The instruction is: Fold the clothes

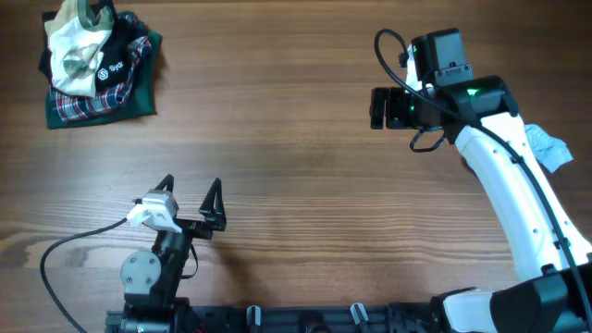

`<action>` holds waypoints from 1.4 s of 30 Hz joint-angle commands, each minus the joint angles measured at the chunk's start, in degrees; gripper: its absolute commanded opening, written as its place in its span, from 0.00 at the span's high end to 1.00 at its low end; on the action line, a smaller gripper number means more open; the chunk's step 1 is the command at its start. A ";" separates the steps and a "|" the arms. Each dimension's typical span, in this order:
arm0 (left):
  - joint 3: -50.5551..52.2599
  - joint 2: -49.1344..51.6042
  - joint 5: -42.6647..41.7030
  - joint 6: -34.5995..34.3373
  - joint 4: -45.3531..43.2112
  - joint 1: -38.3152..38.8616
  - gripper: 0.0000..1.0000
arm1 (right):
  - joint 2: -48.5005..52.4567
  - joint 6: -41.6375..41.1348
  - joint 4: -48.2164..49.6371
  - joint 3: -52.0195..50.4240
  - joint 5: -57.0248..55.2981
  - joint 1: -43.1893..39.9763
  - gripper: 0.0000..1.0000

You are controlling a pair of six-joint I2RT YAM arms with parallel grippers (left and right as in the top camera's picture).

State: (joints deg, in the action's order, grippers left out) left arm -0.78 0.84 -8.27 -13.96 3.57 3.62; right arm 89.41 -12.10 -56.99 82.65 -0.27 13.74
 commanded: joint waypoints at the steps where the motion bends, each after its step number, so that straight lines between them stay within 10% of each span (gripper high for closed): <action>1: 0.46 -0.68 -0.87 1.36 -0.11 -0.42 0.00 | -3.80 0.52 0.00 0.68 -1.03 0.50 0.00; 13: 0.46 -0.68 -0.87 1.36 -0.11 -0.42 0.00 | -39.43 8.59 2.93 -6.86 -7.19 -1.38 0.00; 23: 0.46 -0.68 -0.87 1.36 -0.11 -0.42 0.00 | -66.66 13.42 48.06 -52.33 10.54 -11.43 0.00; 42: 0.46 -0.52 -0.90 1.36 -0.13 -0.42 0.00 | -87.08 12.17 57.88 -82.36 10.14 -13.29 0.00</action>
State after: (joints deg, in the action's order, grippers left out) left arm -0.71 0.80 -8.29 -13.78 3.42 3.62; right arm 3.38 0.30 0.10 1.06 9.02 0.91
